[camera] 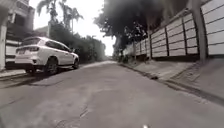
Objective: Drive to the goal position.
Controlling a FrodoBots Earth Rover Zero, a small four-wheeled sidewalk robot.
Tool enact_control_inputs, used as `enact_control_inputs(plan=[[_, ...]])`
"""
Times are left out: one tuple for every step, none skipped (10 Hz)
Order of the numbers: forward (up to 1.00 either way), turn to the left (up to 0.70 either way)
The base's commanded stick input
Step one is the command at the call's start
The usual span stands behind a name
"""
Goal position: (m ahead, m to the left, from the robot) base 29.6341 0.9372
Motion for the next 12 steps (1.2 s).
enact_control_inputs(plan=[[0.85,0.05],[0.85,0.01],[0.85,0.0],[0.85,0.01],[0.85,0.01],[0.85,0.0],[0.85,0.0],[0.85,0.0],[0.85,0.0],[0.85,-0.06],[0.85,-0.34],[0.85,-0.34]])
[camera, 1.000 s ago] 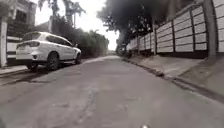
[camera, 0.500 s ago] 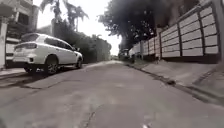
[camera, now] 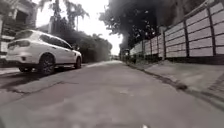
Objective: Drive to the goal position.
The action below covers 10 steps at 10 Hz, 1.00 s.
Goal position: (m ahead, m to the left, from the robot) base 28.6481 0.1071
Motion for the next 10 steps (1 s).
enact_control_inputs(plan=[[0.85,0.05],[0.85,0.11],[0.85,0.04],[0.85,0.07],[0.85,0.0],[0.85,0.0],[0.85,0.0],[0.85,0.04],[0.85,0.1],[0.85,0.06]])
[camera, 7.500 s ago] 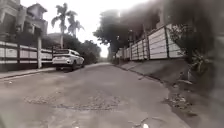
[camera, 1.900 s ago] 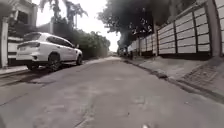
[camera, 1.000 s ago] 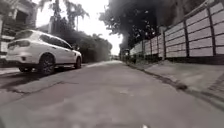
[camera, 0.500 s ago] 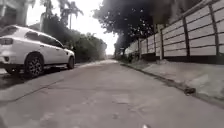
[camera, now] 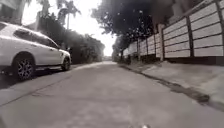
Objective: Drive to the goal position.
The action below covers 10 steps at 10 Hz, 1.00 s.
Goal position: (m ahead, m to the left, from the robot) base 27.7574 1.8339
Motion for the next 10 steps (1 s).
enact_control_inputs(plan=[[0.85,0.11],[0.85,0.01],[0.85,-0.32],[0.85,-0.25],[0.85,0.0],[0.85,0.1],[0.85,0.09],[0.85,0.01],[0.85,0.0],[0.85,0.0]])
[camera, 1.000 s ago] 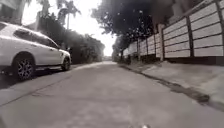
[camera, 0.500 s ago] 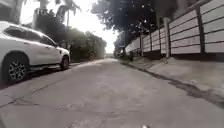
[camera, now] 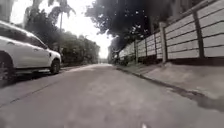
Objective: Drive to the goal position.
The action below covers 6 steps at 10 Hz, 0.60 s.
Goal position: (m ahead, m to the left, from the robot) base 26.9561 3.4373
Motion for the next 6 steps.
enact_control_inputs(plan=[[0.85,0.0],[0.85,0.0],[0.85,0.0],[0.85,0.0],[0.85,0.0],[0.85,0.0]])
